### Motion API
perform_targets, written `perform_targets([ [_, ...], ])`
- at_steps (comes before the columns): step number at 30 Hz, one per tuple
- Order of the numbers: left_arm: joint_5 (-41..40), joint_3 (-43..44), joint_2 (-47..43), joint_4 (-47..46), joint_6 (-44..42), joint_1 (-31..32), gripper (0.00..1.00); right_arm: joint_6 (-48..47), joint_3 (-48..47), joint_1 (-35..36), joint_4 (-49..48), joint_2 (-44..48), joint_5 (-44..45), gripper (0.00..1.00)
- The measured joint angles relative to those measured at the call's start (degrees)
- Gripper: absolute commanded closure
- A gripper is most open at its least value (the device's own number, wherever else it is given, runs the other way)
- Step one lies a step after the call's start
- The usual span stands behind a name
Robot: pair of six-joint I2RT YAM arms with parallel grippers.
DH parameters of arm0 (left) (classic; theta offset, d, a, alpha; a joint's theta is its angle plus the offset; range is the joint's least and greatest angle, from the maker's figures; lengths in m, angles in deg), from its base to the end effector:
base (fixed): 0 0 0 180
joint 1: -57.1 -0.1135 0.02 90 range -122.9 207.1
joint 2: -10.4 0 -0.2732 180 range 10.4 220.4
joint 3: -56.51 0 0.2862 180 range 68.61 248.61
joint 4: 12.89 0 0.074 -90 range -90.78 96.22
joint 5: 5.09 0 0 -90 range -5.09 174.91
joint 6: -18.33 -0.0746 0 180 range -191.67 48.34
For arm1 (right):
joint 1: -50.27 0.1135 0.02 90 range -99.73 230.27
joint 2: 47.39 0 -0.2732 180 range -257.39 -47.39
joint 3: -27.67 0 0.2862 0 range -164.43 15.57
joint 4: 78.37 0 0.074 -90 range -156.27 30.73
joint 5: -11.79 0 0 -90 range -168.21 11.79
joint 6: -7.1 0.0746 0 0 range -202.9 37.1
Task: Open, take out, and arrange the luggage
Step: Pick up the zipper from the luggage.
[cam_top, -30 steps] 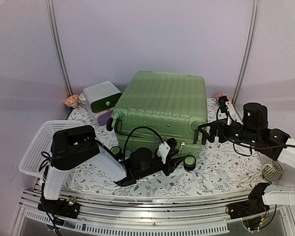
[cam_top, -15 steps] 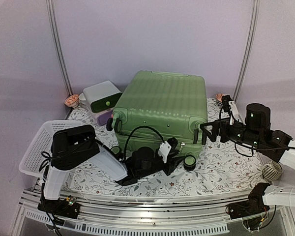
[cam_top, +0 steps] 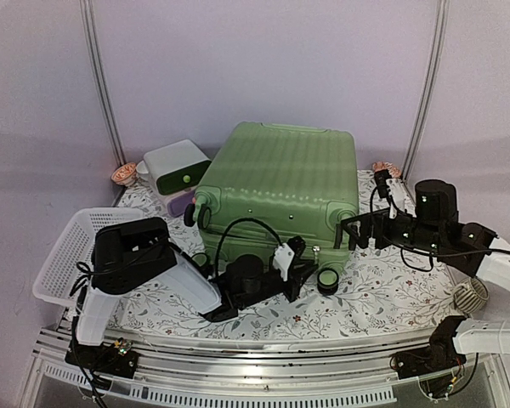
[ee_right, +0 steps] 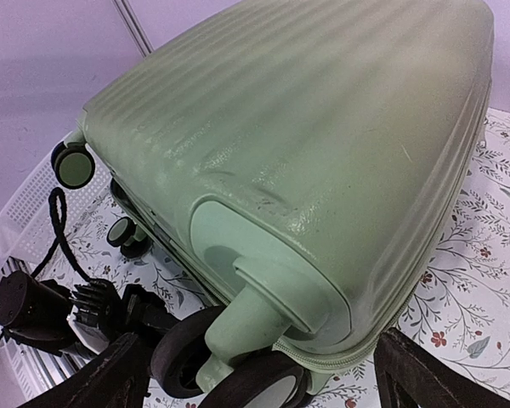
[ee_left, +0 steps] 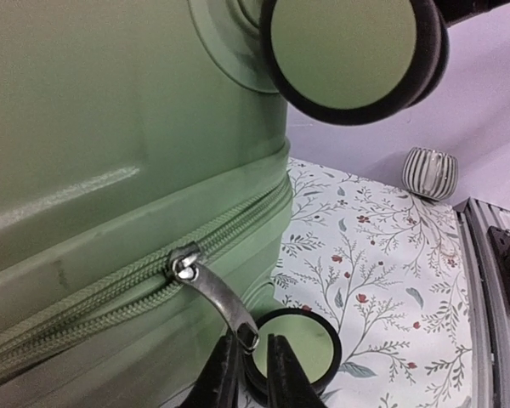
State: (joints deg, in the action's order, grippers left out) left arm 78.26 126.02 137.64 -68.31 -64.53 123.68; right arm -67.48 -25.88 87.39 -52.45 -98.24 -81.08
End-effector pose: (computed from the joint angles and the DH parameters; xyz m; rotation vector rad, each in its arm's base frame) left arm 0.2011 -0.4426 0.0830 0.7533 1.5092 -0.8920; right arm 0.2129 0.1658 0.2803 -0.4156 1.9901 0.6387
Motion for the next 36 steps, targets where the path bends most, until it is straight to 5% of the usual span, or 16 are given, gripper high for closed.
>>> perform_targets([
  [27, 1.9, 5.0, 3.3, 1.0, 6.1, -1.9, 0.79, 1.7, 4.8, 0.0, 2.8, 6.8, 0.5, 0.05],
  [33, 4.7, 5.9, 4.9, 2.4, 7.7, -2.8, 1.00, 3.8, 8.3, 0.0, 1.1, 7.3, -0.7, 0.06],
  [36, 6.3, 6.0, 4.9, 2.3, 8.0, -3.1, 1.00, 5.9, 11.4, 0.0, -0.3, 8.5, -1.1, 0.06],
])
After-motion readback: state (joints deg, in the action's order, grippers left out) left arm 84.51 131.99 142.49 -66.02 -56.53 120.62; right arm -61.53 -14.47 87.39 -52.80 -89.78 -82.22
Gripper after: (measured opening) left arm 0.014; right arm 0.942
